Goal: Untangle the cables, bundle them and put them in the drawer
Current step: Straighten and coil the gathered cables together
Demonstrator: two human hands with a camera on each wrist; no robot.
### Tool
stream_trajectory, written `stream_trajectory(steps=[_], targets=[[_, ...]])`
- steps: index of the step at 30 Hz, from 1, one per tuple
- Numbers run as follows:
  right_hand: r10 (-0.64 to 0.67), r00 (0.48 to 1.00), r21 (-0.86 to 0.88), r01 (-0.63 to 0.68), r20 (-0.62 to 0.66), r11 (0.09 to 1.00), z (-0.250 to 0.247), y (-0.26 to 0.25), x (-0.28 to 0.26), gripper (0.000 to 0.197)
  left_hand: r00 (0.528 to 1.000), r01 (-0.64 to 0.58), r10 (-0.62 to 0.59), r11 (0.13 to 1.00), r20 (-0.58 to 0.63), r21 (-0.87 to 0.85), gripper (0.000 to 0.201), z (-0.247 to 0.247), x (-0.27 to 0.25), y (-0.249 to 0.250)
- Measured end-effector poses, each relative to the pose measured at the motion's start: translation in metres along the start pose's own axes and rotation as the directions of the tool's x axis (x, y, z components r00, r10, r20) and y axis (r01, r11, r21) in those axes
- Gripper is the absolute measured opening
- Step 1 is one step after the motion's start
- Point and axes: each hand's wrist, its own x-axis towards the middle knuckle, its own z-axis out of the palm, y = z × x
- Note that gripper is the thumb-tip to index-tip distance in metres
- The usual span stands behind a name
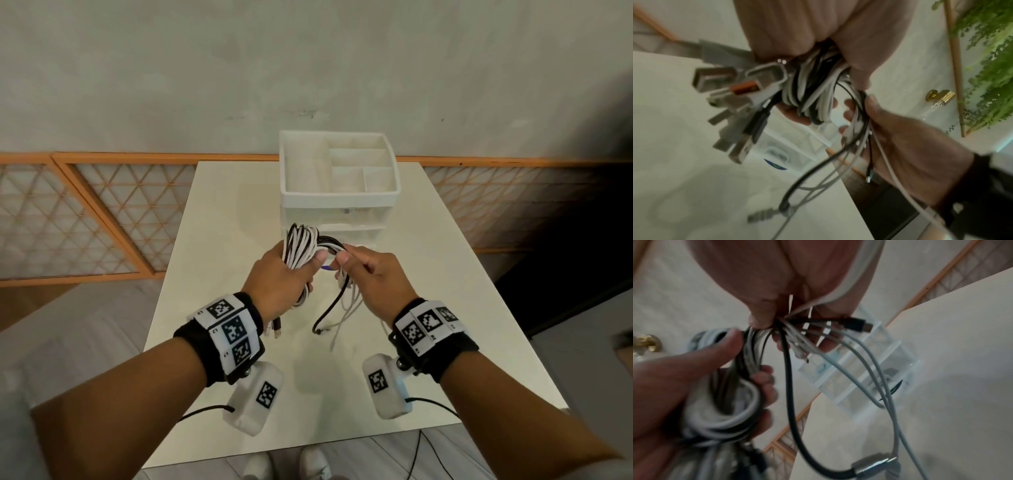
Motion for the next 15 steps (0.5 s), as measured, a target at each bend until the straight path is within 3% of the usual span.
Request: stream_trajectory(steps=[3,6,8,10,13,15], targets=[[-0.107,0.993,-0.013,0.106,-0.049,0.994,0.018,-0.008,-0.003,0.024,0.999,0.033,-0.036,0.995,-0.024,-0.098,0.069,0.01,-0.002,-0.006],[-0.116,0.992,0.041,0.114,0.047,0.993,0.031,-0.015,-0.01,0.031,0.994,0.079,-0.092,0.974,-0.052,-0.213,0.089,0.015,0.001,-0.003],[-0.13,0.98,0.072,0.12,0.152,0.99,0.036,-0.013,-0.012,0.049,0.988,0.091,-0.121,0.957,-0.095,-0.275,0.081,0.013,0.006,0.001],[-0.143,0.967,0.083,0.128,0.213,0.988,0.036,-0.012,-0.011,0.054,0.986,0.052,-0.092,0.96,-0.136,-0.274,0.062,0.009,0.009,0.006],[-0.063,0.962,0.074,0.044,0.266,0.996,0.029,-0.016,-0.01,0.065,0.975,-0.027,-0.016,0.981,-0.221,-0.19,0.044,0.0,0.013,0.011],[0.009,0.968,-0.034,0.0,0.253,0.999,0.022,-0.014,-0.011,0.078,0.964,-0.079,0.035,0.984,-0.263,-0.16,0.039,-0.007,0.016,0.014]])
